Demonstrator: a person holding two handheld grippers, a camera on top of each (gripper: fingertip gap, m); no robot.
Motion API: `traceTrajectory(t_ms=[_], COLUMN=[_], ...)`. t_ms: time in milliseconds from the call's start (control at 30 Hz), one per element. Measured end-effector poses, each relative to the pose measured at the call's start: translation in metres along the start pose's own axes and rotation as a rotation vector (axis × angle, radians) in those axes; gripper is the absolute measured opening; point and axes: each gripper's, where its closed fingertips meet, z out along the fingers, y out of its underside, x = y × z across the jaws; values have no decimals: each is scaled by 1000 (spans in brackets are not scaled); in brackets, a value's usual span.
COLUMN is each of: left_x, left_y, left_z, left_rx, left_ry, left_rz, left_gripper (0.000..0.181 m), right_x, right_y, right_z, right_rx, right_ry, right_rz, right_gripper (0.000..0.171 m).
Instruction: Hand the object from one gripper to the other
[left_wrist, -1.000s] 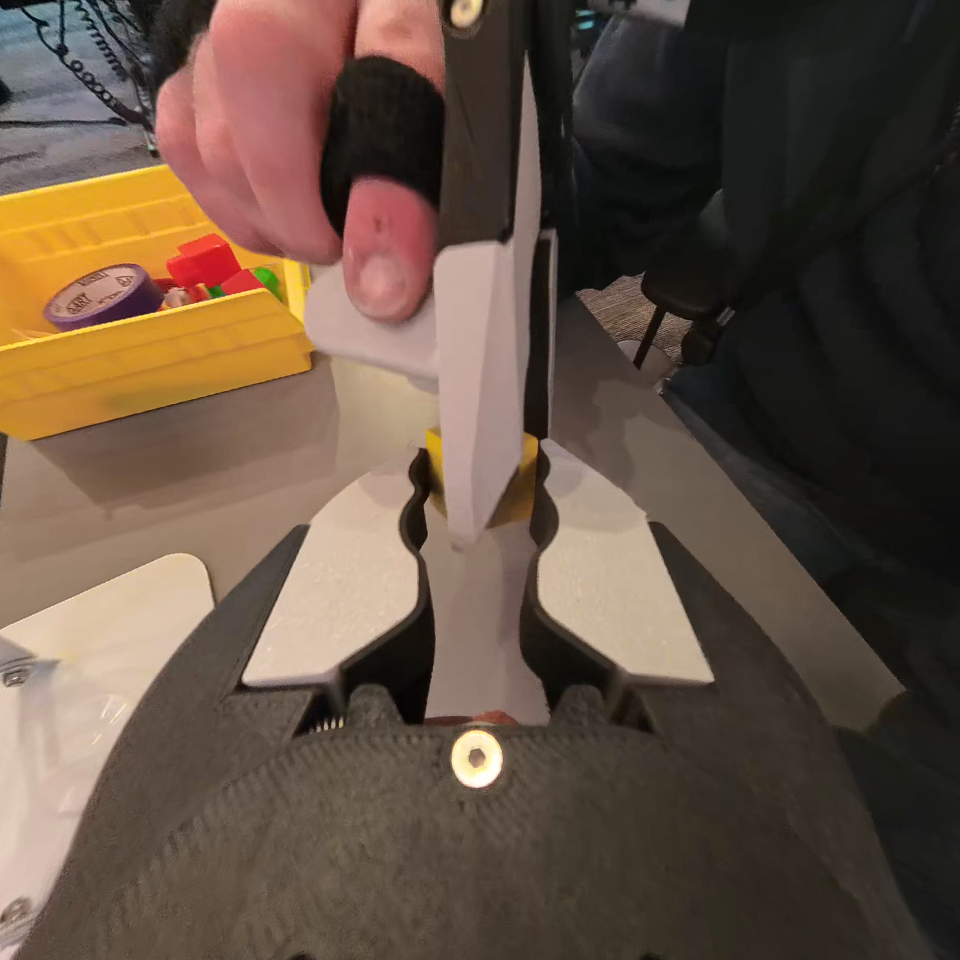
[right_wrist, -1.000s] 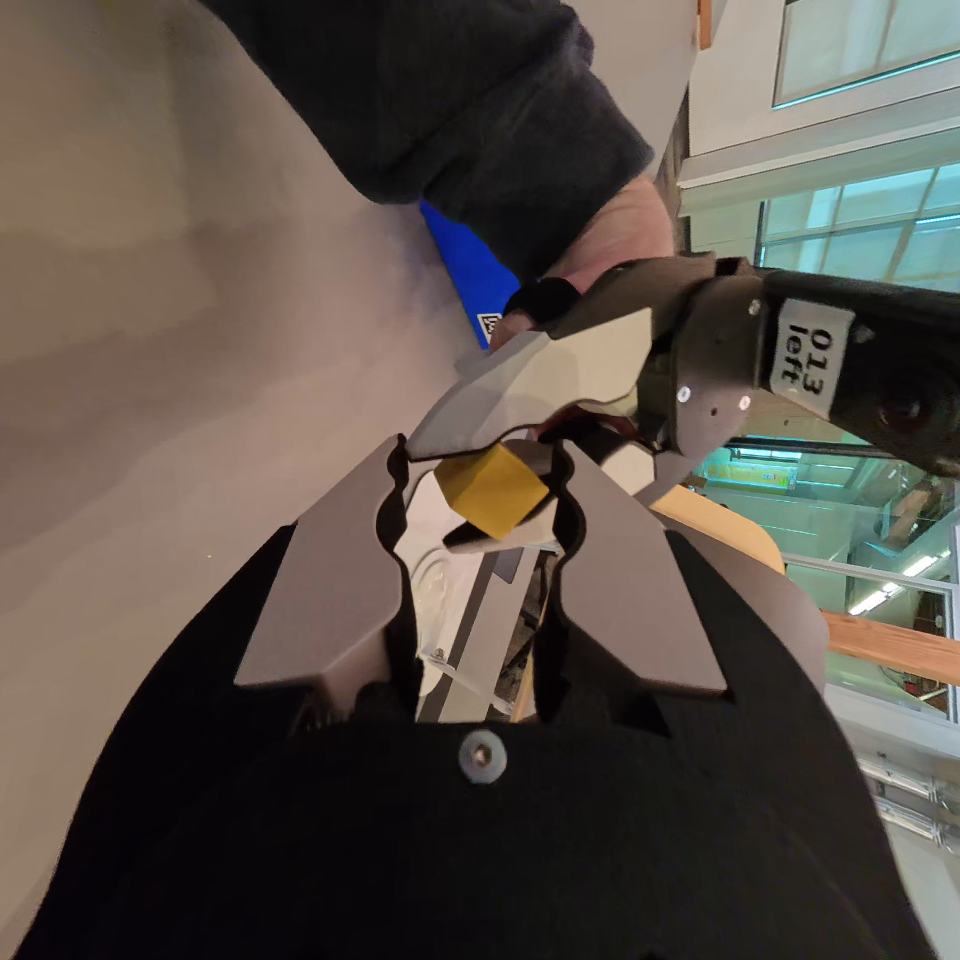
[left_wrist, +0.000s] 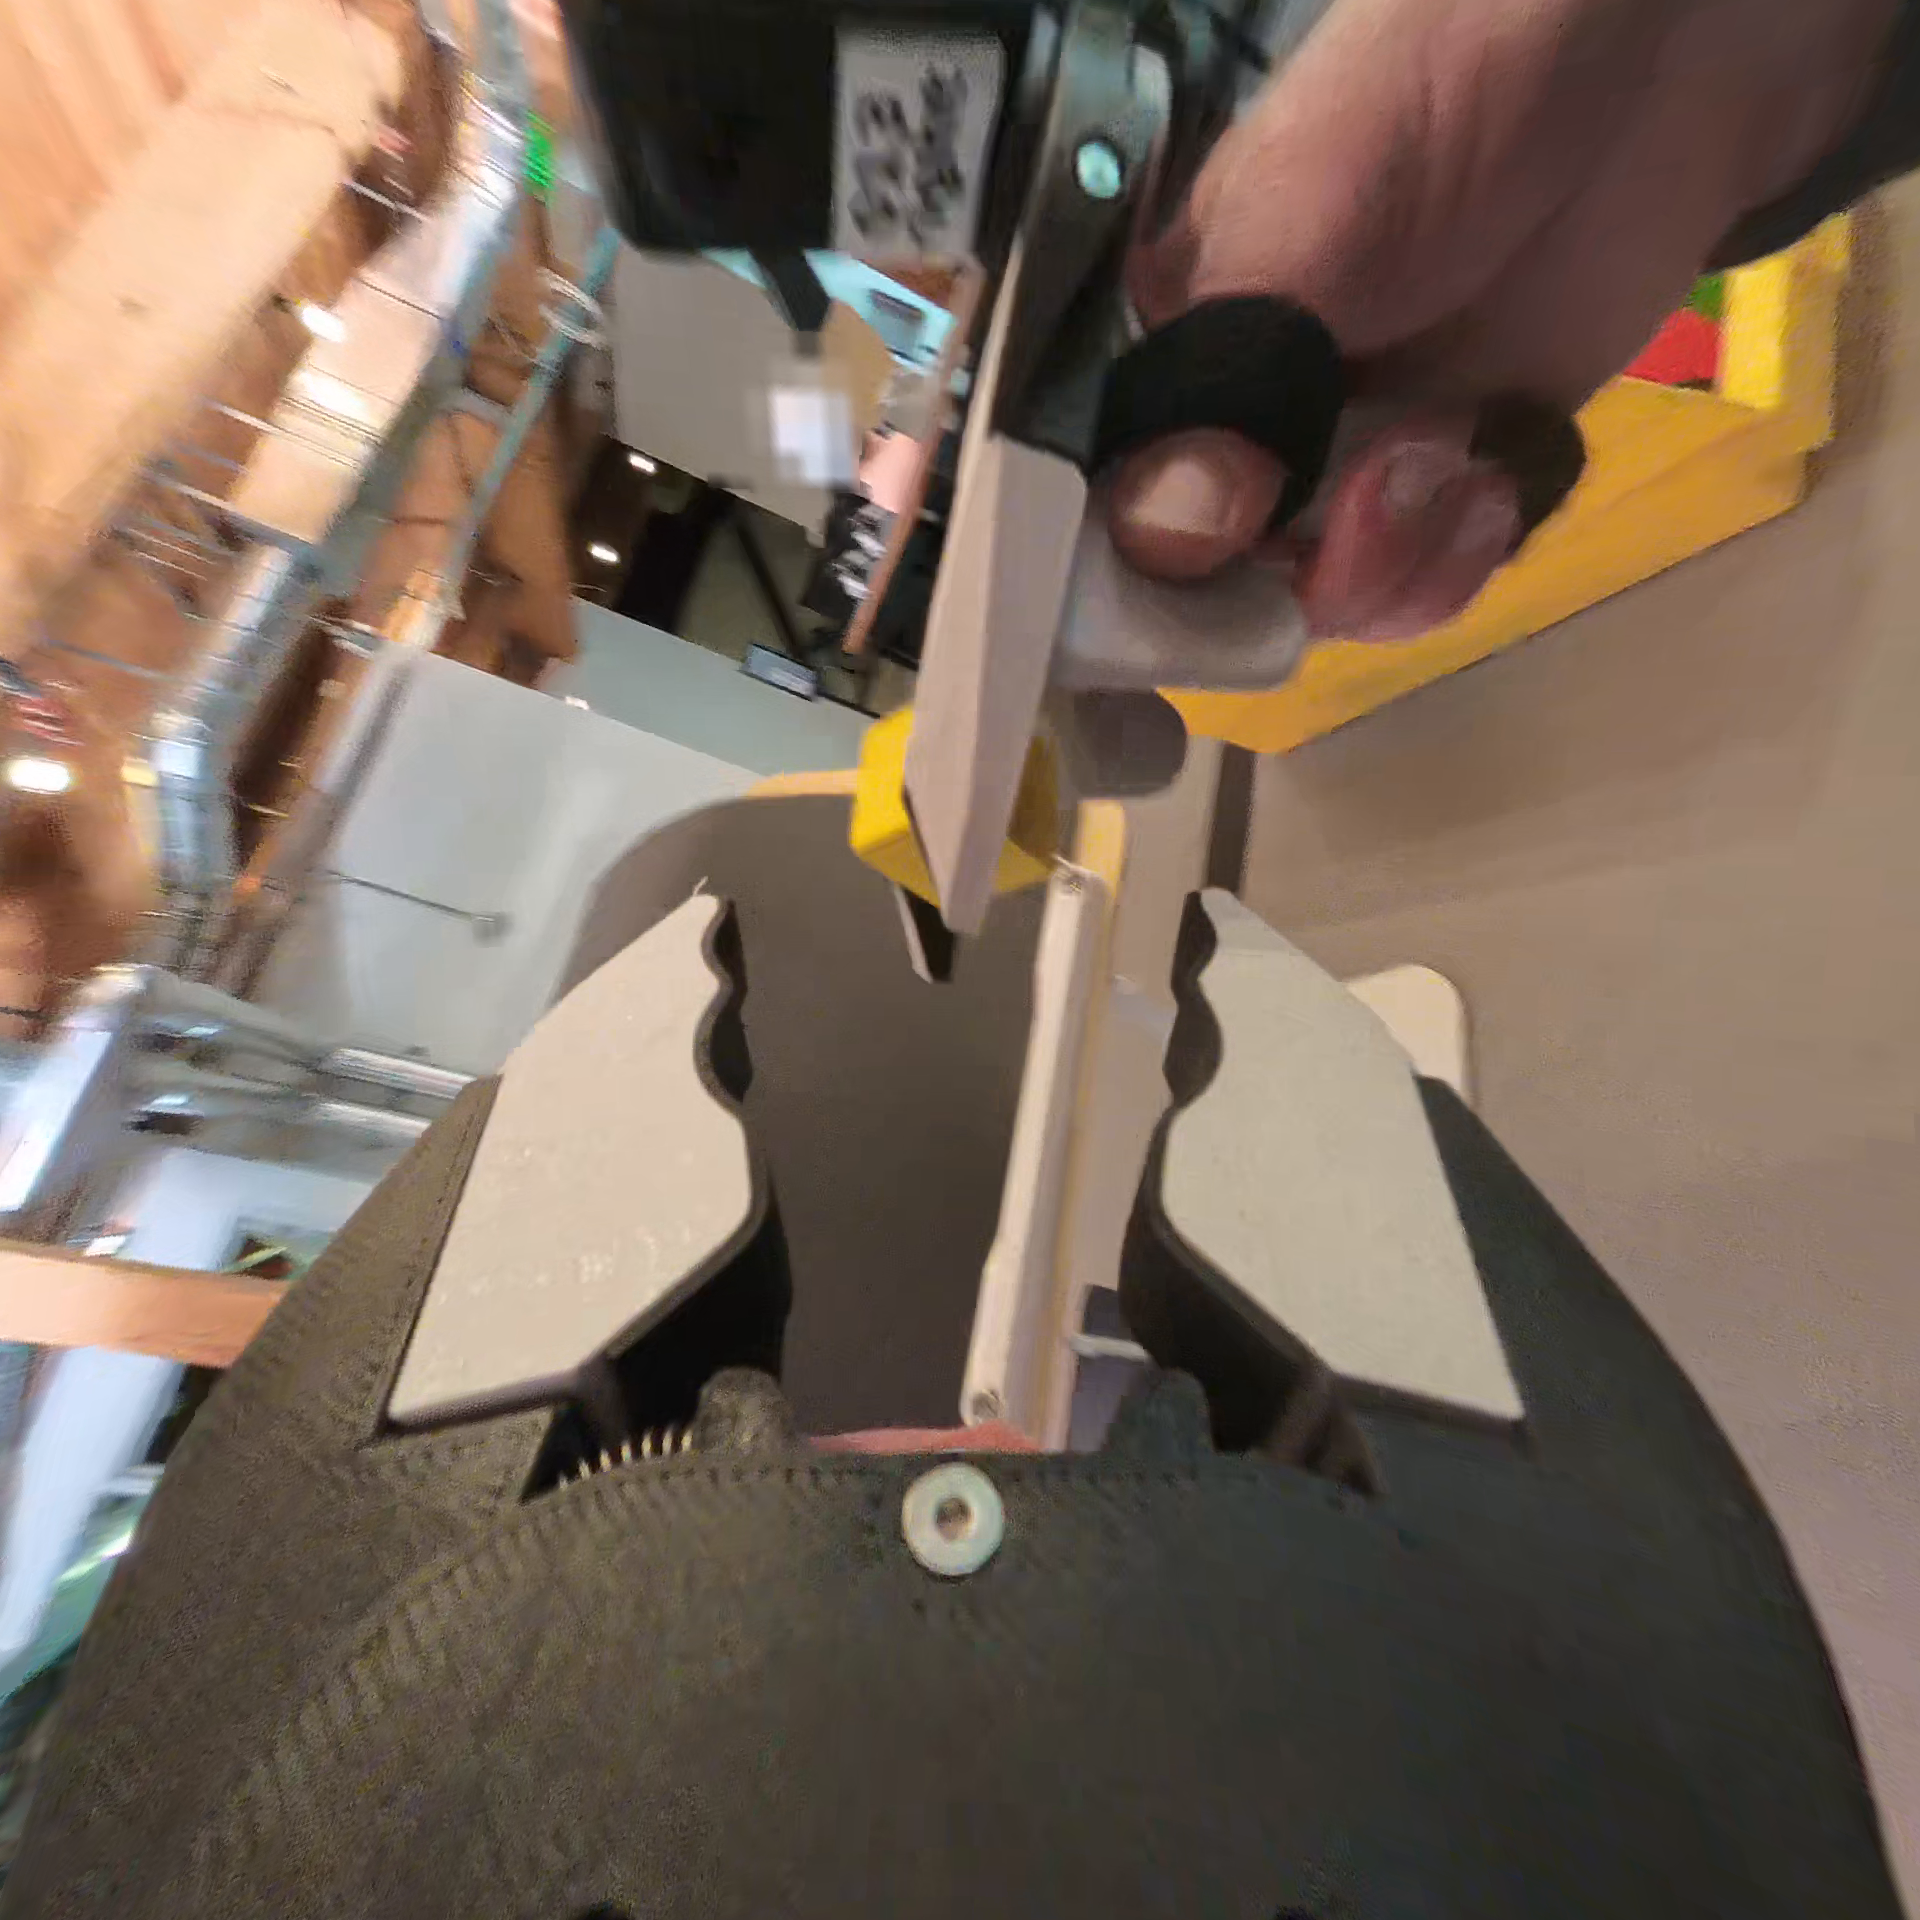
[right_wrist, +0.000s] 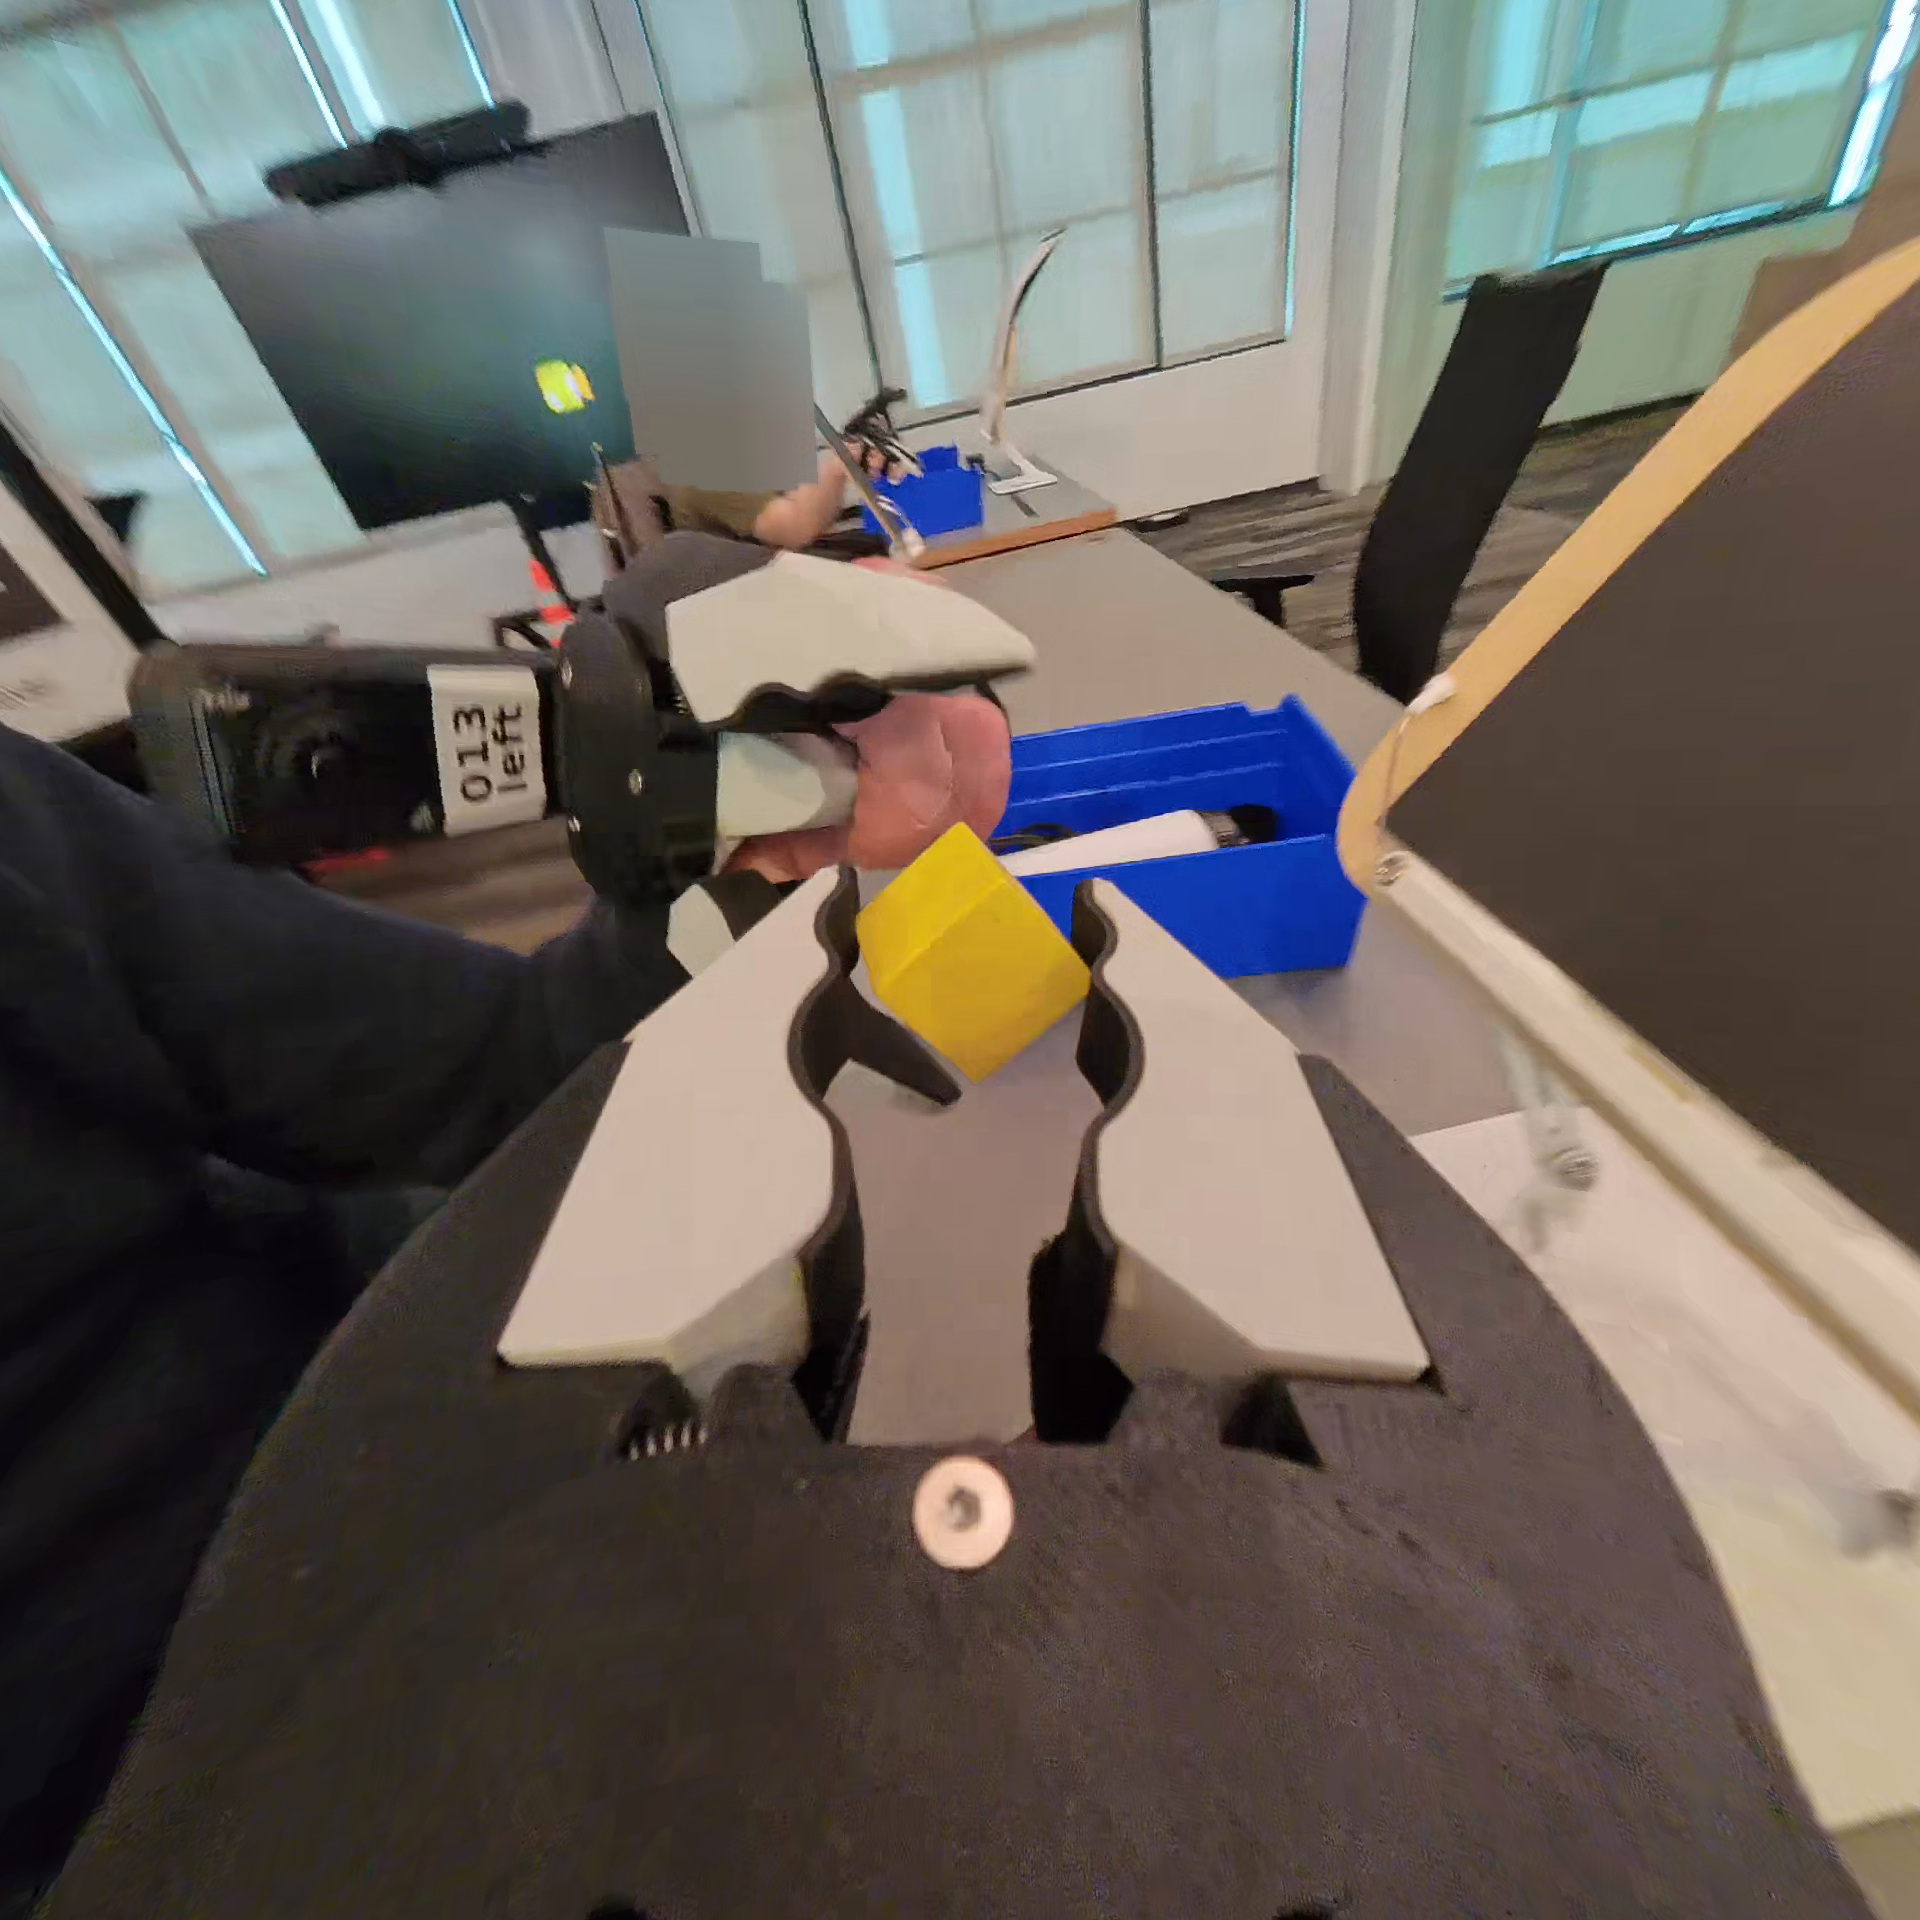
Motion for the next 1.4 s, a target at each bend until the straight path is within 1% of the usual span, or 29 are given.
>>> traceTrajectory(t_ms=[33, 100, 133, 267, 333, 567, 667, 700, 733, 767, 833, 933, 1000, 1033, 1067, 1100, 1167, 1200, 1267, 1333, 1400], left_x=[-5, -2, 0, 5, 8, 9, 10, 7, 6, 6, 4, 0, 7, 7, 8, 12, 7, 9, 7, 13, 17], left_y=[-6, -10, -11, -8, -7, -7, -6, -5, -3, -1, 0, 4, 3, 2, 1, -2, -8, -13, -17, -22, -25], left_z=[2, 7, 10, 17, 17, 17, 17, 17, 17, 16, 14, 9, 4, 1, -1, -5, -10, -14, -17, -21, -21], left_rx=[23, 26, 19, 5, 10, 18, 18, 16, 9, 16, 56, 124, 171, 200, 225, 249, 325, 363, 410, 441, 453], left_ry=[-58, -87, -98, -105, -77, -66, -57, -63, -58, -35, 19, 114, 250, 287, 340, 427, 489, 556, 604, 695, 752], left_rz=[25, 71, 96, 109, 90, 83, 72, 52, 23, -21, -174, -387, -534, -589, -658, -737, -855, -911, -981, -1030, -1079], left_gripper=[76, 76, 73, 51, 40, 38, 38, 38, 38, 38, 38, 38, 38, 38, 38, 38, 38, 38, 38, 38, 38], right_x=[-1, -3, -5, -13, -15, -15, -13, -11, -7, -2, 1, -7, -10, -10, -10, -9, -6, -5, -7, -10, -12], right_y=[2, 3, 3, 9, 9, 11, 10, 9, 10, 10, 4, -8, -13, -14, -13, -11, -4, 0, 4, 6, 6], right_z=[0, 2, 3, 7, 8, 8, 9, 8, 7, 5, -1, -12, -18, -21, -22, -23, -22, -20, -14, -7, -3], right_rx=[-1, 11, 14, -4, -1, -10, 0, 0, -14, -25, -19, -8, -24, -42, -66, -103, -190, -231, -272, -281, -279], right_ry=[-27, -69, -95, -164, -181, -187, -175, -159, -124, -79, -12, 35, 87, 130, 169, 209, 284, 305, 330, 340, 351], right_rz=[38, 99, 124, 181, 193, 205, 174, 152, 120, 65, -74, -267, -420, -510, -598, -688, -849, -912, -1018, -1089, -1153], right_gripper=[38, 38, 38, 38, 38, 38, 39, 45, 62, 72, 76, 77, 76, 75, 75, 76, 75, 74, 70, 64, 58])
